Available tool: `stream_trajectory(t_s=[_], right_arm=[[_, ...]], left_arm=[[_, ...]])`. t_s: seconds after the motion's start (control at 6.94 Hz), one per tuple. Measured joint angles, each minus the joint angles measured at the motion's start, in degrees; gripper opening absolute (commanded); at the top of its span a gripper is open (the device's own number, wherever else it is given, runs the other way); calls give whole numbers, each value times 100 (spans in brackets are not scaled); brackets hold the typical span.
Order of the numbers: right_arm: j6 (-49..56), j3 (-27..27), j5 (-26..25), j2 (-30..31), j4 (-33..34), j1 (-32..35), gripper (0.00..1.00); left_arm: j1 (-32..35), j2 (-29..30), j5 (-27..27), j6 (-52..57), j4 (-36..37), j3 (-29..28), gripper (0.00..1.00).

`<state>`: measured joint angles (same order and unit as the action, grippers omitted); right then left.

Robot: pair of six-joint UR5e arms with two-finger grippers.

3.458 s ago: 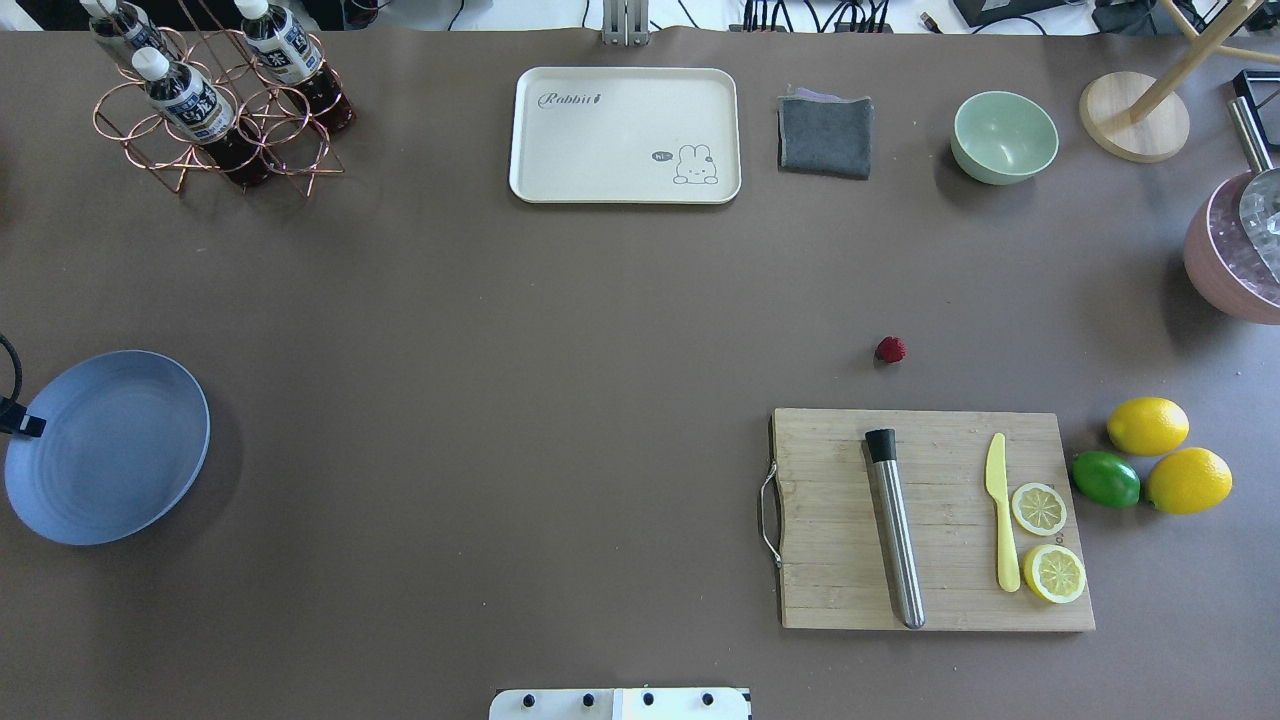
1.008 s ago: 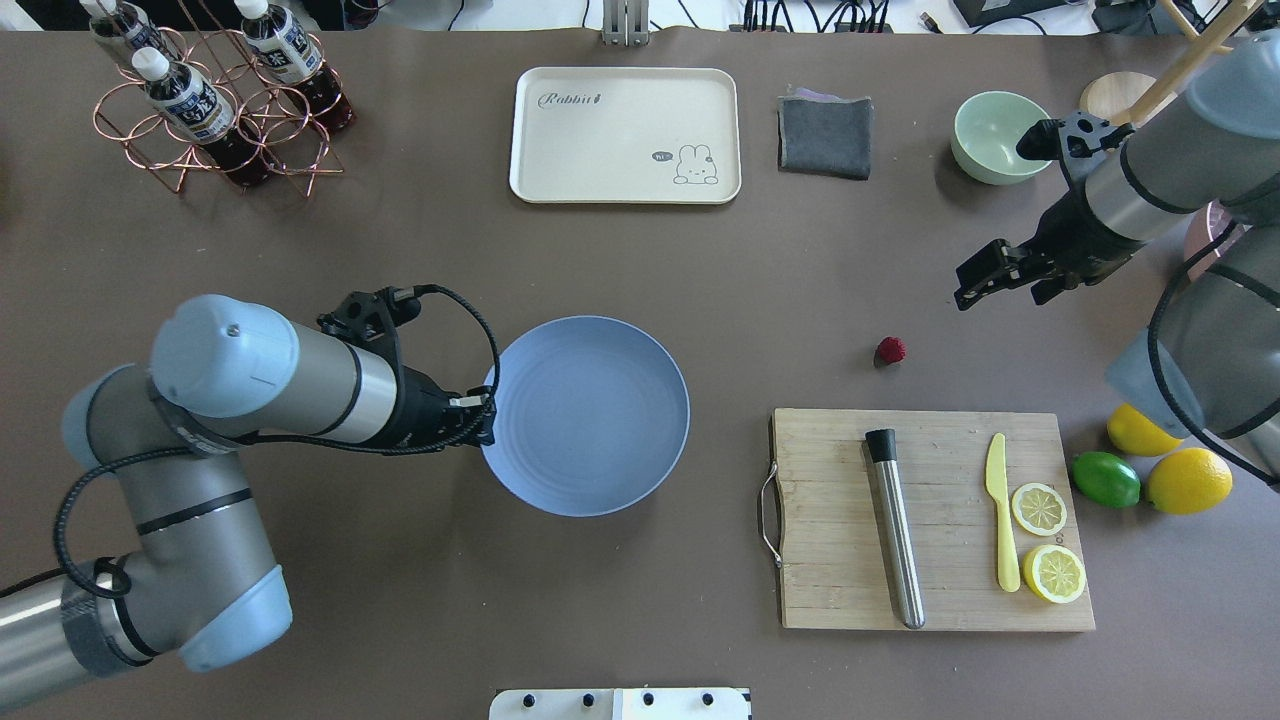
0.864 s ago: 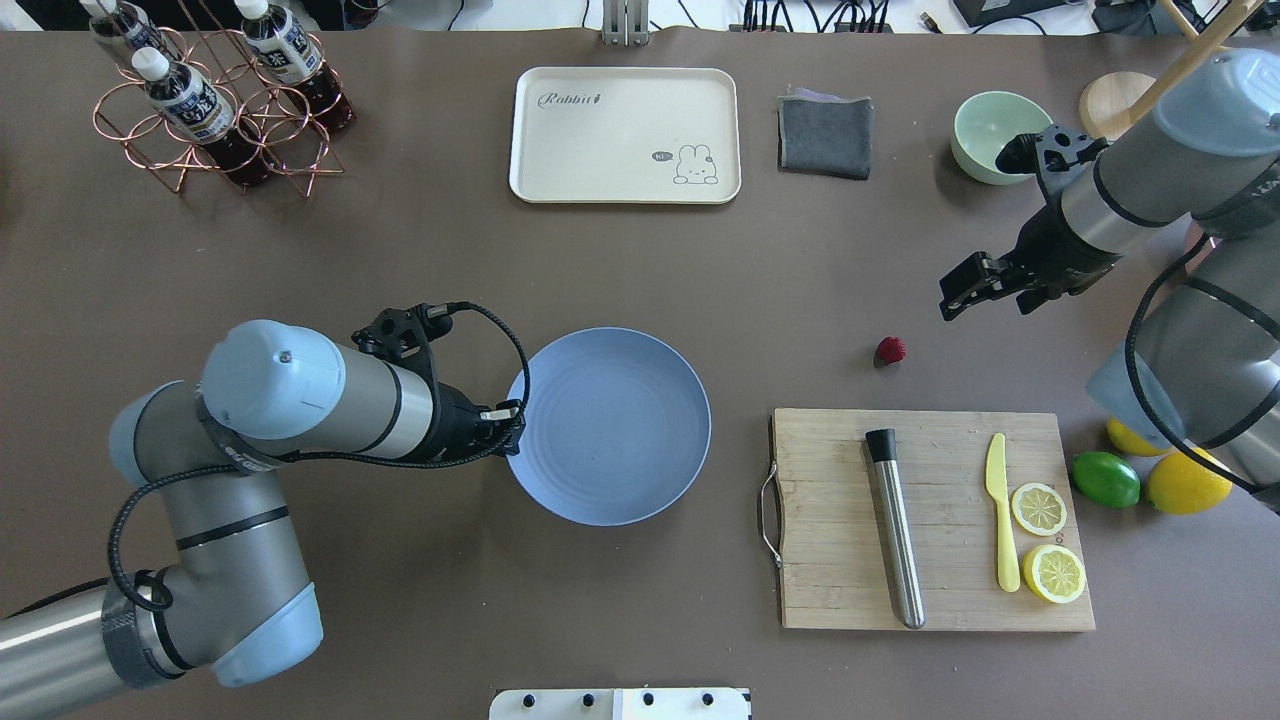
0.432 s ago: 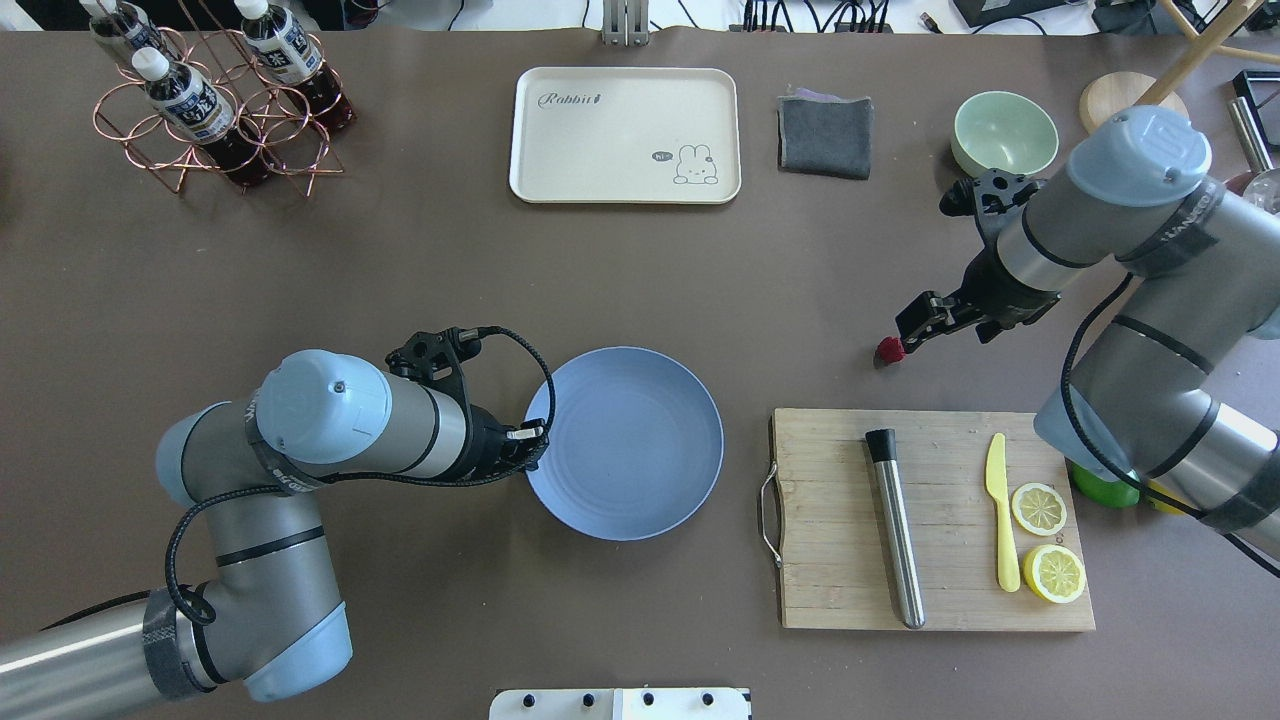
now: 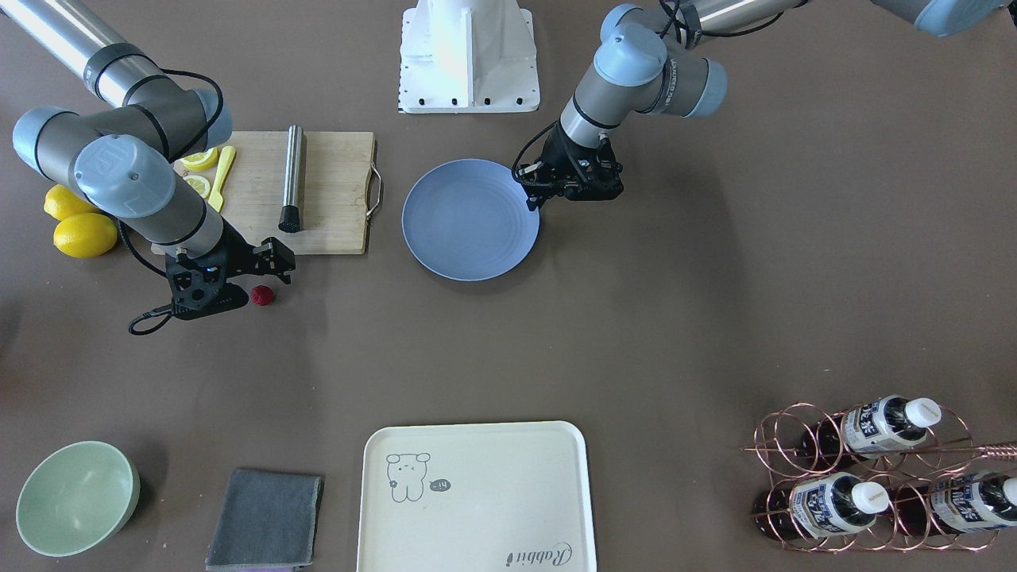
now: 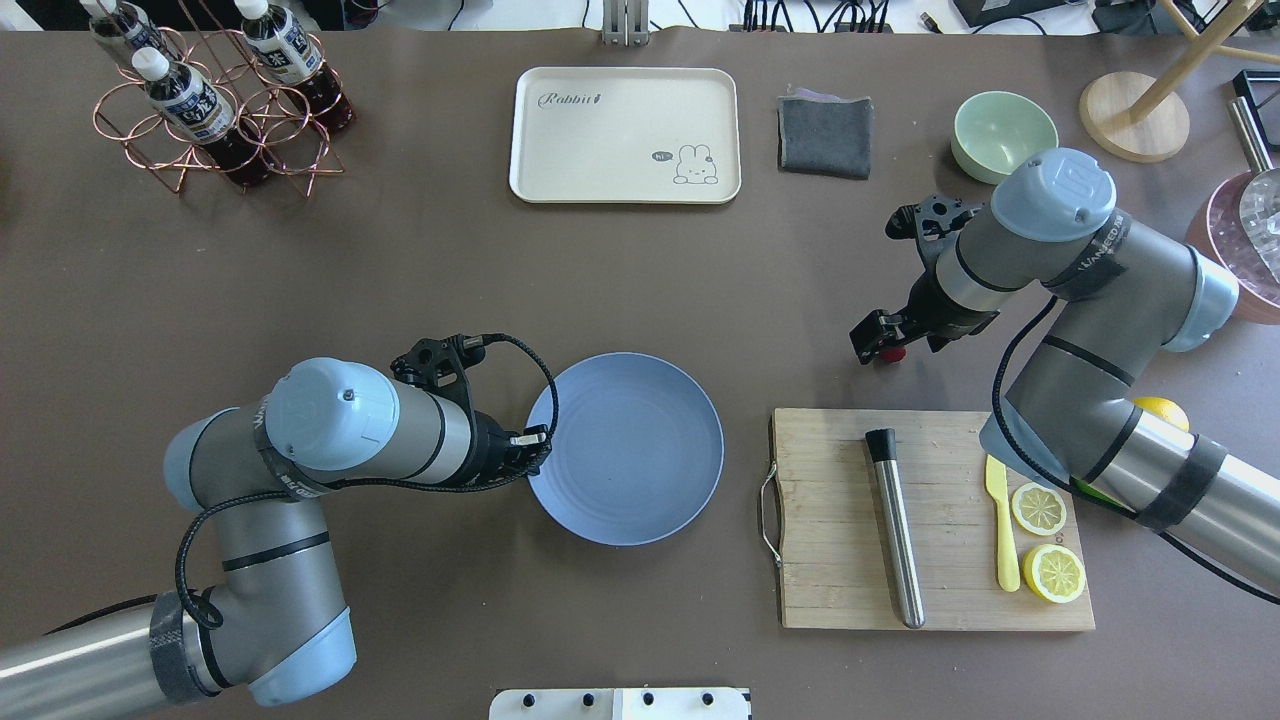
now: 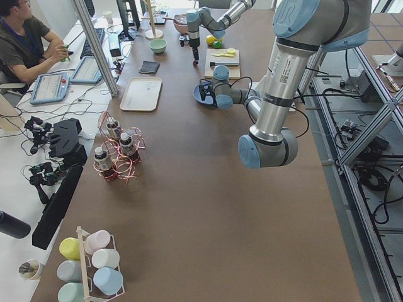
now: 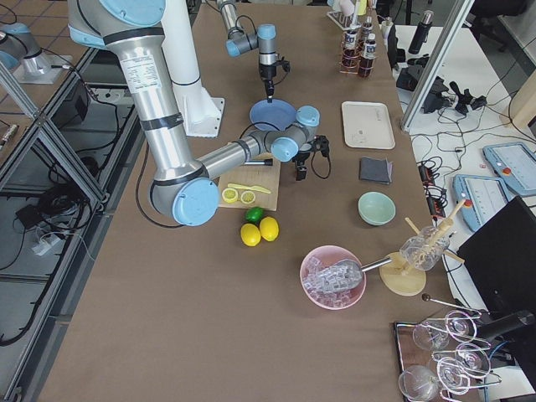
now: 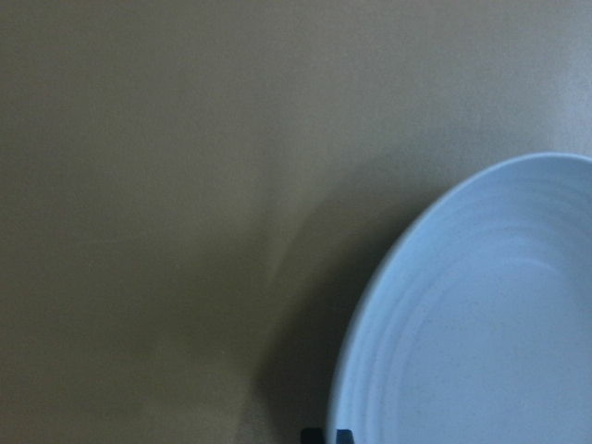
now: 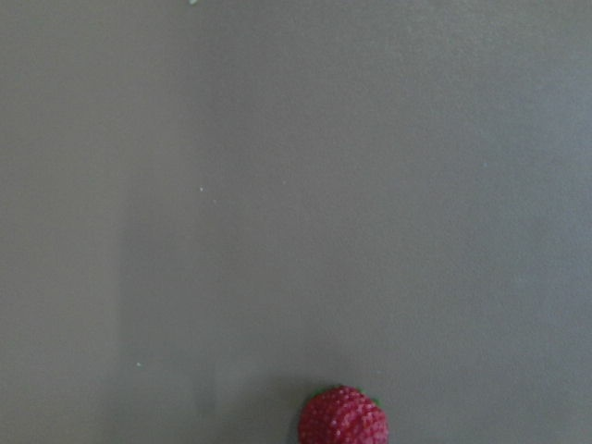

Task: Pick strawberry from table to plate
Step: 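Close the right gripper on the red strawberry while the left gripper holds the plate, then lift the strawberry with the right gripper toward the plate while the left gripper withdraws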

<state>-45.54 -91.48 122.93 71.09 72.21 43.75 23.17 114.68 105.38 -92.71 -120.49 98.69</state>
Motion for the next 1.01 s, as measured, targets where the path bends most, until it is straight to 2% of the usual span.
stream_trajectory(t_s=[0.14, 0.29, 1.01], right_arm=[[-6, 50, -53, -13, -40, -27, 26], [-24, 66, -80, -12, -50, -37, 0], [-1, 8, 68, -144, 2, 167, 0]], left_arm=[[-6, 7, -33, 1, -1, 10, 90], [-6, 18, -48, 5, -1, 18, 91], [198, -14, -31, 20, 36, 252, 90]])
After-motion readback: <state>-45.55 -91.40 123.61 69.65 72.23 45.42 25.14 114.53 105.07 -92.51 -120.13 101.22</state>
